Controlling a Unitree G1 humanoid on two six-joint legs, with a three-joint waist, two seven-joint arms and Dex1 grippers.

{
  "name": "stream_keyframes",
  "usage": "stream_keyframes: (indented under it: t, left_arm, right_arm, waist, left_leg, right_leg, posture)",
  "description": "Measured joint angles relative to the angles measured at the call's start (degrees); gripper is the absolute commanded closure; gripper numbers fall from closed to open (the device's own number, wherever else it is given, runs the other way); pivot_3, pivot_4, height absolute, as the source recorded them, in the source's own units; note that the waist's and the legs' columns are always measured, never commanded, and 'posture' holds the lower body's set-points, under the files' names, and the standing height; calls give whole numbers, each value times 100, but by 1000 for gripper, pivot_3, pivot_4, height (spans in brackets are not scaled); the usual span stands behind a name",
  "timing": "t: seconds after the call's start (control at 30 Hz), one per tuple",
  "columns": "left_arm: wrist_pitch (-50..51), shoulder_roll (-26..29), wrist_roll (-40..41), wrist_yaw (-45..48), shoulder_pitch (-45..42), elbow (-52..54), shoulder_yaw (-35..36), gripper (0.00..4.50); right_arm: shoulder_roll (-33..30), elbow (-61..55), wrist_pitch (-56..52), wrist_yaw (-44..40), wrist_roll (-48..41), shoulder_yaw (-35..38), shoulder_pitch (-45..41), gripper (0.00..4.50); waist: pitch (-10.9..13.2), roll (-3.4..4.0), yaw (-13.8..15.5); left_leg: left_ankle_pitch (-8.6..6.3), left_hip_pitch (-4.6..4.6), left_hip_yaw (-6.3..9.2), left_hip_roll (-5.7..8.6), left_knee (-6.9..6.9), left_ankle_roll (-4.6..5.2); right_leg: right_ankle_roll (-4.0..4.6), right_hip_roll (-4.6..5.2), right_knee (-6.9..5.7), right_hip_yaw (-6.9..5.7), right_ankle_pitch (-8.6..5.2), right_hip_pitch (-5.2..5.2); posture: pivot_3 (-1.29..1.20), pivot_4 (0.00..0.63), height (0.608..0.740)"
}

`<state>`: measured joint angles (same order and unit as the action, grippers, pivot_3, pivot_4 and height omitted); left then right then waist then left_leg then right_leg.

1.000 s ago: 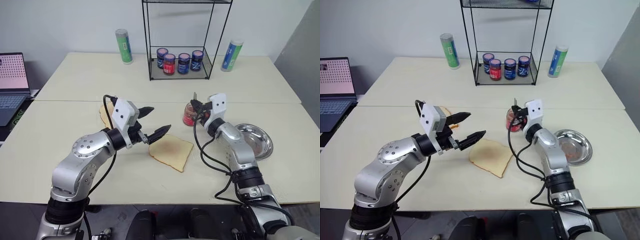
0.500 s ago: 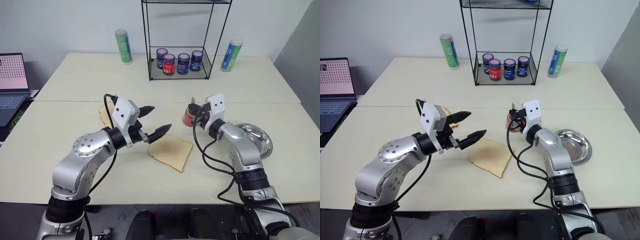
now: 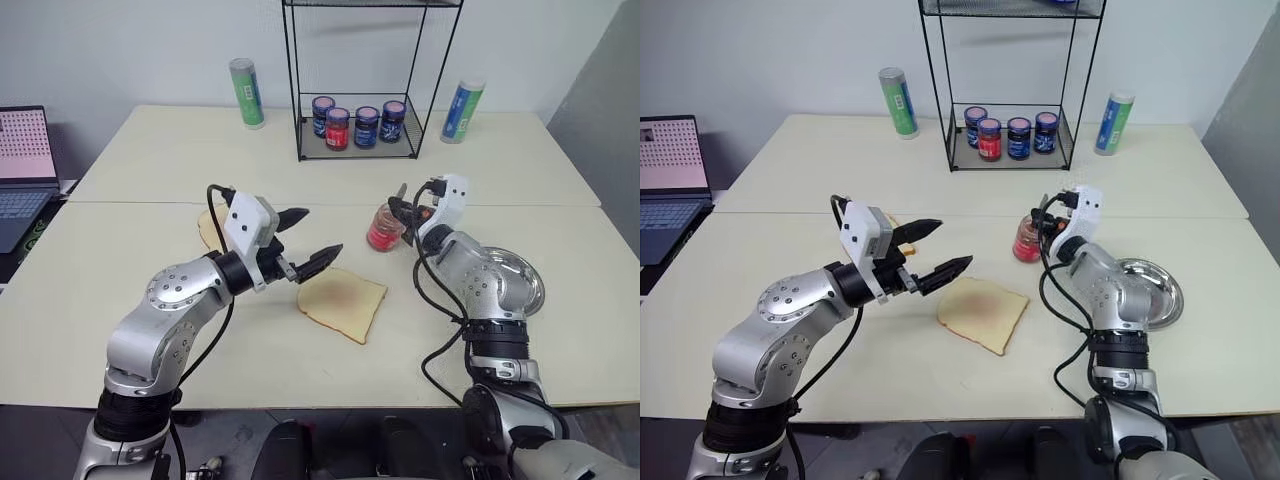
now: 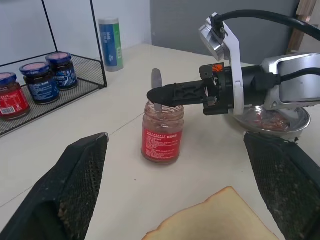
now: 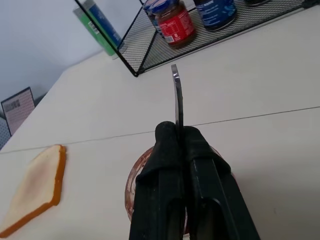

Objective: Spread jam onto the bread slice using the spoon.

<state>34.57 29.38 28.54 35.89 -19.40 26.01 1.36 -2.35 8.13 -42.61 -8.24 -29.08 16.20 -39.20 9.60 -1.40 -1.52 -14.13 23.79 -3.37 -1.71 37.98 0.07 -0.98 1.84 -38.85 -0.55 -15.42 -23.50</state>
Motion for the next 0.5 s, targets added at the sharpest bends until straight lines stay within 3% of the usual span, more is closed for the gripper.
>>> stream_keyframes:
  t: [0.2,0.5]
  left_arm:
    - [-28,2,-56,4,-3,-120,1,0]
    - [-126,1,-82,90,-49,-174,0,0]
  right_arm:
    - [93,-9,-427,403,-510,512,-100,4449]
    - [57,-112,-618,608,-785,529,-124,4449]
  waist:
    - [0,0,-3]
    - [0,0,-10]
  left_leg:
    - [0,1,0,0,-1,0]
    - [0,1,0,0,-2,1]
  right_leg:
    - [0,0,1,0,0,0]
    - [0,-2,1,0,0,-1]
  posture:
    - [0,150,740]
    - [0,150,740]
